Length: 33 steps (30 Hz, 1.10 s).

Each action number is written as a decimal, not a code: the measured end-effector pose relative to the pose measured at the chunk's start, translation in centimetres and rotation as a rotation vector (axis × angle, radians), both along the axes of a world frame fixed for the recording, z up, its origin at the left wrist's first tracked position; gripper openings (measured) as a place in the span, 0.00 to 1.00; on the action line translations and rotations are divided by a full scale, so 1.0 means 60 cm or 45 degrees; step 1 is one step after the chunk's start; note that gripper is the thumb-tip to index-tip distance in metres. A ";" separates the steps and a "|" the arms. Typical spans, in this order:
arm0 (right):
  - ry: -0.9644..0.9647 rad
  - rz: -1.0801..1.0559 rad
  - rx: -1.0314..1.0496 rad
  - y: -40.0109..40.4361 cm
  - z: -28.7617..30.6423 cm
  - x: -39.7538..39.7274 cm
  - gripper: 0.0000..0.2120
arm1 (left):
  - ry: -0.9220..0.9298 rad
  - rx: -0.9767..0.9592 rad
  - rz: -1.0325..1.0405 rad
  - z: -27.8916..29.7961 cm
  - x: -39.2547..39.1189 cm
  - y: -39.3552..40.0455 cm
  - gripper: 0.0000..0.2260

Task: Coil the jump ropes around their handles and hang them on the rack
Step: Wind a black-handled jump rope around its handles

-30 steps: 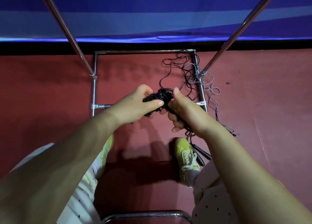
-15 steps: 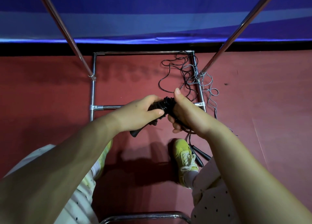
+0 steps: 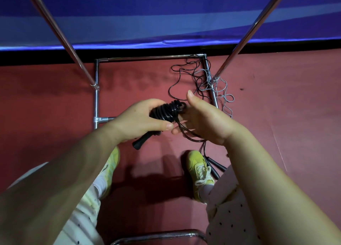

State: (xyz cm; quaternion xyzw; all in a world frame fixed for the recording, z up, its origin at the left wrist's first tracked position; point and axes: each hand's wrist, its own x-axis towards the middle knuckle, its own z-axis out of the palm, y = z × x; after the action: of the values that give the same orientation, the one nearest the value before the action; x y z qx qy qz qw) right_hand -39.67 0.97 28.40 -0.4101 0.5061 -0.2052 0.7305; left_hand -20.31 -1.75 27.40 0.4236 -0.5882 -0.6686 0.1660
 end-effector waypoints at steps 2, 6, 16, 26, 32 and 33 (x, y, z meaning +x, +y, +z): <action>0.011 0.004 0.076 -0.001 0.007 -0.007 0.33 | 0.095 0.072 0.042 -0.001 -0.002 0.000 0.20; 0.070 0.007 0.110 0.003 0.015 -0.015 0.28 | 0.284 0.207 0.153 0.002 0.000 -0.005 0.21; 0.414 0.058 -0.230 0.006 0.020 -0.025 0.19 | 0.348 0.336 0.339 0.003 0.010 -0.013 0.13; 0.557 -0.317 -0.604 -0.008 0.013 -0.012 0.12 | 0.096 0.162 -0.037 -0.002 0.012 -0.006 0.19; 0.168 0.075 0.098 0.010 -0.010 -0.008 0.18 | 0.186 0.047 -0.025 0.006 0.022 -0.010 0.25; 0.085 0.067 0.169 0.011 -0.009 -0.005 0.15 | 0.199 0.043 -0.006 0.006 0.022 -0.012 0.25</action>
State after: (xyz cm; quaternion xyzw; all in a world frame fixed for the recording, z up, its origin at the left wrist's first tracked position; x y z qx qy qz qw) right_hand -39.98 1.63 27.88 -0.3804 0.5317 -0.1382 0.7440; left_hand -18.97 -2.48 27.74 0.3715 -0.5630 -0.7099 0.2027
